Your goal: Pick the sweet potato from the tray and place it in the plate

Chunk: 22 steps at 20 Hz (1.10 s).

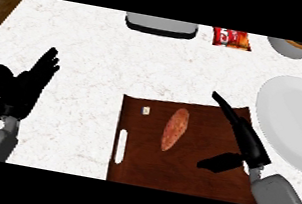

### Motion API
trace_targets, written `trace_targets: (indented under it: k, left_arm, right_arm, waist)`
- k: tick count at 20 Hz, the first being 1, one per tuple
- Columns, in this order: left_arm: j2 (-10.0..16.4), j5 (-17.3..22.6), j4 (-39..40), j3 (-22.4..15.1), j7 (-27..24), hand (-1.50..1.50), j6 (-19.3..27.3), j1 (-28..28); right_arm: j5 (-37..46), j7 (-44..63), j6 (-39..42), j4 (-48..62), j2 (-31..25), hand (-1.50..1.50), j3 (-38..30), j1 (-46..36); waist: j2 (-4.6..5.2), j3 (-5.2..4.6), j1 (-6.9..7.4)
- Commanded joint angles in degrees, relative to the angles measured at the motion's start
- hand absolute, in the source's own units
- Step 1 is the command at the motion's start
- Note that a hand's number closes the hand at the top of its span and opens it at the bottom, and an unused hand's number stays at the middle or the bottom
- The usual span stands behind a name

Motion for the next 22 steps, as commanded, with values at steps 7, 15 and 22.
trace_targets:
  k: [7,15,22]
  left_arm:
    - [0.65,-0.02,2.08,3.34,1.93,0.00,-3.49,-2.33]
    - [-2.58,-4.06,-2.24,2.20,1.58,0.00,-2.32,2.10]
    - [-4.60,-6.02,-3.31,3.93,6.65,0.00,-1.00,-3.03]
  right_arm:
    - [12.73,14.61,3.65,0.04,1.86,-1.50,5.23,-3.69]
    - [18.26,22.71,11.39,1.73,6.96,-1.50,4.78,-8.16]
    - [22.95,22.08,13.25,11.78,14.32,-1.50,1.26,-13.08]
  waist:
    - [0.09,0.01,0.01]
    - [0.04,0.02,0.17]
    - [0.11,0.05,0.31]
